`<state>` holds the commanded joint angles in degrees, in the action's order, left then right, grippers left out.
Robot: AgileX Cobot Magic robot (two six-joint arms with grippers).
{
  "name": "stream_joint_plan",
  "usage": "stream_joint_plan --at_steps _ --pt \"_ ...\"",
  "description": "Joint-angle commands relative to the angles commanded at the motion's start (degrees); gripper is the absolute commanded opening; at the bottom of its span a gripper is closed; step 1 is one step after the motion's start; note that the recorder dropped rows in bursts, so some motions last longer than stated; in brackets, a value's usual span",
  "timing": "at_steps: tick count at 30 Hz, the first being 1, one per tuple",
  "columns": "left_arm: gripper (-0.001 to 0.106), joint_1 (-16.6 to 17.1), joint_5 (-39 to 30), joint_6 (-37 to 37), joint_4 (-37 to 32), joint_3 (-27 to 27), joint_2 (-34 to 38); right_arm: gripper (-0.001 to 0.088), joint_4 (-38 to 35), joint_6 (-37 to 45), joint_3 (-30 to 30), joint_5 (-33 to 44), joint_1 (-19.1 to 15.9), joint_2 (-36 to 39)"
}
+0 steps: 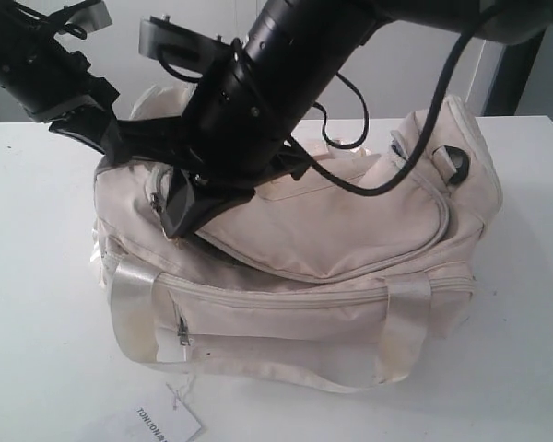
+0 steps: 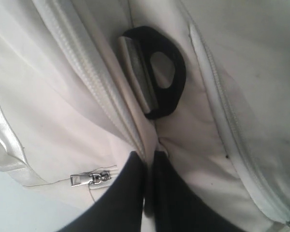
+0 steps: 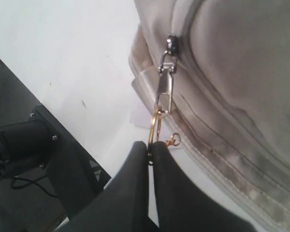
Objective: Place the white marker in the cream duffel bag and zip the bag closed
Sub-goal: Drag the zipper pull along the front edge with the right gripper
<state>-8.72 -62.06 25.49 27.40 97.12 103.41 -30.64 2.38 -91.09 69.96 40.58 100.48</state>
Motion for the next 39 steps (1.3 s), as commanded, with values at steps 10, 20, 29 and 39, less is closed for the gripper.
stream_joint_plan --at_steps 10,20,29,39 --pt "0.000 0.0 -0.3 0.0 0.0 0.0 0.0 0.0000 10.1 -2.0 0.6 0.0 -0.1 -5.6" --pt "0.000 0.0 -1.0 -0.3 -3.8 0.0 0.0 0.0000 18.9 -6.1 0.6 0.0 -0.6 -8.4" --pt "0.000 0.0 -2.0 -1.7 -8.0 0.0 0.0 0.0000 20.0 -6.1 0.6 0.0 -0.6 -8.4" --pt "0.000 0.0 -2.4 -1.7 -8.3 0.0 0.0 0.0000 27.9 -8.2 0.6 0.0 -0.6 -8.4"
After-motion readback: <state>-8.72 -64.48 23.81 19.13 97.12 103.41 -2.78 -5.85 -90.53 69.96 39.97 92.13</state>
